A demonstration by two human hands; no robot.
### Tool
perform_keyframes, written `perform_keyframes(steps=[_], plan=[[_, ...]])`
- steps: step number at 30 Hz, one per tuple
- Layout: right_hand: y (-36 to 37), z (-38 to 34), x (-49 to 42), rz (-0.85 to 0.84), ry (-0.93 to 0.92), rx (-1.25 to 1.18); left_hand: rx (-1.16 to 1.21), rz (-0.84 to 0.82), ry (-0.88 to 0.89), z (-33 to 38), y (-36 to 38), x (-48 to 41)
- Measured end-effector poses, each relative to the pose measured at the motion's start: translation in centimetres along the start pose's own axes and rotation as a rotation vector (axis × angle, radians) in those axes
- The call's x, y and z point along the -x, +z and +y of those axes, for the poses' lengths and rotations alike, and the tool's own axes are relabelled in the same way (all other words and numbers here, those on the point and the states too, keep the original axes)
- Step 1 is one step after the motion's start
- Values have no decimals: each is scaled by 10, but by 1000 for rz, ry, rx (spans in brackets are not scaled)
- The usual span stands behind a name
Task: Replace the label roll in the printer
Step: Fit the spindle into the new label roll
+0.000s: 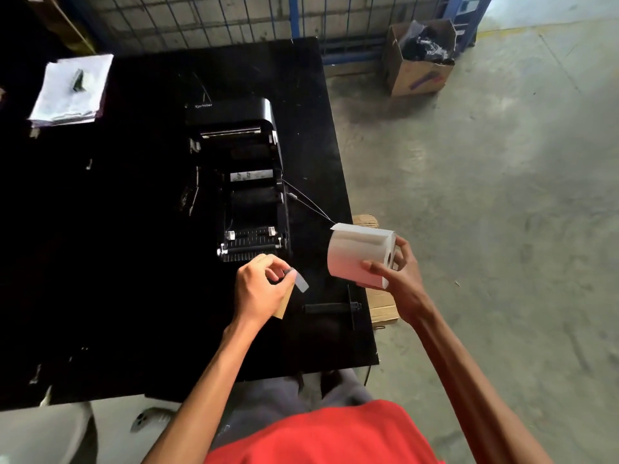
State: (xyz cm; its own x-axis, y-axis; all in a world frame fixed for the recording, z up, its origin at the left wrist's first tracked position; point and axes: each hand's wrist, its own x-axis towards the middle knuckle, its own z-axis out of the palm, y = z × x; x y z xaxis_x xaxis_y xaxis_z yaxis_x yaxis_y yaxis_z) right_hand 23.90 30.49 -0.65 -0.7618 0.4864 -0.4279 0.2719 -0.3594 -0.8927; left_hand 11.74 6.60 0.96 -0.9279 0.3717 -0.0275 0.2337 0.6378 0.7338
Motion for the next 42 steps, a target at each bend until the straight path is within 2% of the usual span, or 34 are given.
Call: perform_keyframes(steps=[2,4,8,12,21,24,26,28,30,31,33,39,42], plan=[[-7,-1,3,23,16,-30,2,-60,-110,-9,25,-9],[-15,0,7,41,29,-43,-31,-138,-147,-13,49,-21],[-29,2,17,69,41,-42,-71,-242,-107,-16,96,-49],[-37,7,26,83,56,-47,-216,-339,-95,-31,129,-66],[-30,9,27,50,79,-79,-299,-276,18,-42,134,-65],[-24,4,26,4,92,-74,-114,-172,-1,-21,115,-58],[-19,1,27,-31,104,-82,198,-168,-60,-4,94,-52],[-12,-4,28,-82,109,-85,544,-398,-174,19,63,-44],[-3,-9,29,-138,112,-91,695,-651,-160,38,35,-34],[1,-11,30,-164,111,-100,717,-721,-118,44,25,-29],[10,-14,29,-203,106,-129,731,-758,-67,51,10,-21],[29,-24,29,-297,188,-191,597,-702,10,36,-10,-13],[35,-25,28,-372,243,-214,568,-568,53,30,-8,-6]])
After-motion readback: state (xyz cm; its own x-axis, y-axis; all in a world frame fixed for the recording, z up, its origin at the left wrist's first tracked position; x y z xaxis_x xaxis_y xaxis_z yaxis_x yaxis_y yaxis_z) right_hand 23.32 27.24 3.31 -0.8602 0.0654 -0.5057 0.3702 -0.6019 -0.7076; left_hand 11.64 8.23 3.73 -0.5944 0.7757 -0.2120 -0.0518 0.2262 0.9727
